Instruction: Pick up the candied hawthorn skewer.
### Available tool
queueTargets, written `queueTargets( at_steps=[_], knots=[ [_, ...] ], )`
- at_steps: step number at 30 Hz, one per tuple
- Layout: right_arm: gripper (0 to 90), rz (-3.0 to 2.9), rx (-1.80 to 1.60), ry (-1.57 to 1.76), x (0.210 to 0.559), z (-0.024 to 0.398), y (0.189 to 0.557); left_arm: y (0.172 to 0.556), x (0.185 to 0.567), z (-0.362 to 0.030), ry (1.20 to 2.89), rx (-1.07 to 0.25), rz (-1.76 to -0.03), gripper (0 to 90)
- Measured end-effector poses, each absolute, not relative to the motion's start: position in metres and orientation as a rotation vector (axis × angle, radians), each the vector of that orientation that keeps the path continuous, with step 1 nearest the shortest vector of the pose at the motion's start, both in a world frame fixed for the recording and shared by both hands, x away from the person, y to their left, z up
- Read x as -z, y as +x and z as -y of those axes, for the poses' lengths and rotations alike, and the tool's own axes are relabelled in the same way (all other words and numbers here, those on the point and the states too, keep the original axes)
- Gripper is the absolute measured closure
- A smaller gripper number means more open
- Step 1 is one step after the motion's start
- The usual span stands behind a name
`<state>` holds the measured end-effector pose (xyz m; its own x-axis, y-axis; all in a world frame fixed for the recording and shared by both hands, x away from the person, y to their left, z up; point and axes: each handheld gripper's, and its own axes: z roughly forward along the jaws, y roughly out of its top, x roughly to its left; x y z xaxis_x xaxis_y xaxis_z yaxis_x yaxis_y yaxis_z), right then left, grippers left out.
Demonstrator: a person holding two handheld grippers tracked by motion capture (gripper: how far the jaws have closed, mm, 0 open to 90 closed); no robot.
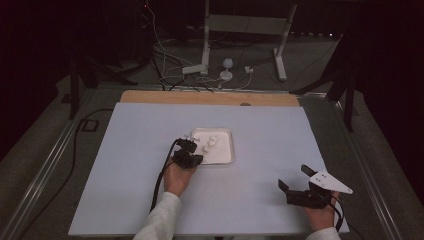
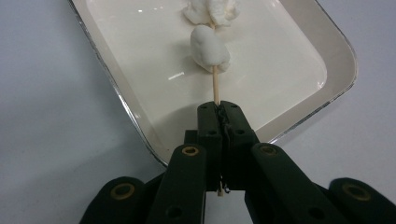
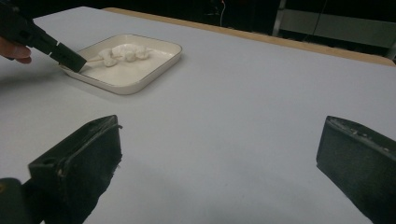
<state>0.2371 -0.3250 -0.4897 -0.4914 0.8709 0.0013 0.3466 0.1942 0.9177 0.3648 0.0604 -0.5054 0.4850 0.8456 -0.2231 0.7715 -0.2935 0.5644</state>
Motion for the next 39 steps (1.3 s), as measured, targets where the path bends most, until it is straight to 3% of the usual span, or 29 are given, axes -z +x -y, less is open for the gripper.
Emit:
queueTargets(
  at_steps=[39],
  knots=[
    [0.2, -1.936, -1.299, 1.14, 0.488, 0.323, 0.239, 0.316, 0.478, -0.117, 1.874, -0.316, -1.175, 90.0]
  ],
)
